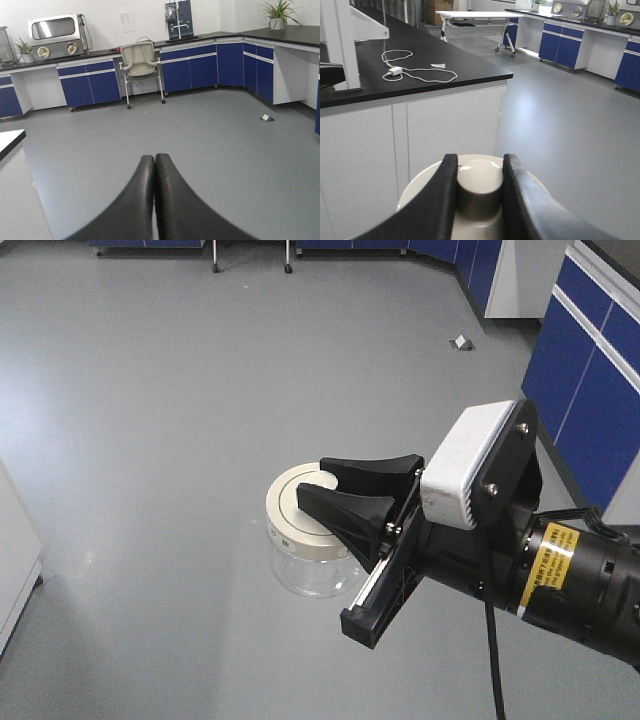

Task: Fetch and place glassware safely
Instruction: 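Hold the jar in the right gripper while the base turns away, then carry the jar in the right gripper to another black bench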

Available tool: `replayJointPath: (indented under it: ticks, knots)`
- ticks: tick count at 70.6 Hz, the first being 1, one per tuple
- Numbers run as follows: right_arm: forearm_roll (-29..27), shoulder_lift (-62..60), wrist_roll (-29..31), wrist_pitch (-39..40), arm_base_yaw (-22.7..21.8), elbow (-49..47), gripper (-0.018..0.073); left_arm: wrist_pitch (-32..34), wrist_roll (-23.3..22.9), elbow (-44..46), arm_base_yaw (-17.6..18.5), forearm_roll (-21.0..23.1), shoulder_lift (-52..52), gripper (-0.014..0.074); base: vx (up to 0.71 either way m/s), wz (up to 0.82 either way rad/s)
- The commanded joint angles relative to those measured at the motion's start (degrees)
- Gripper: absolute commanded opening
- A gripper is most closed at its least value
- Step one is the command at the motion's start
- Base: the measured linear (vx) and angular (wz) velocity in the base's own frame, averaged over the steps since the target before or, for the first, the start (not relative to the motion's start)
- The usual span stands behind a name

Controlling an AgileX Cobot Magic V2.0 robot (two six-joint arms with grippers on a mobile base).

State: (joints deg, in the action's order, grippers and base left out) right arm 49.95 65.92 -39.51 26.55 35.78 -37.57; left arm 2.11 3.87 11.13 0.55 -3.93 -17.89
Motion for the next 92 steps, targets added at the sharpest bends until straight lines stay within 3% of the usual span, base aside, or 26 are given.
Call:
replayJointPath:
  ticks: [1, 92]
  knots:
    - [-1.58, -1.50, -0.03, 3.97, -0.04, -1.89, -0.0001, 4.11, -0.44, 1.58, 0.33, 0.57, -0.44, -0.0007, 0.60, 0.00]
    - [-1.52, -1.50, -0.03, 4.14, -0.04, -1.89, -0.0001, 4.11, -0.44, 1.58, 0.33, 0.57, -0.44, -0.0007, 0.61, 0.00]
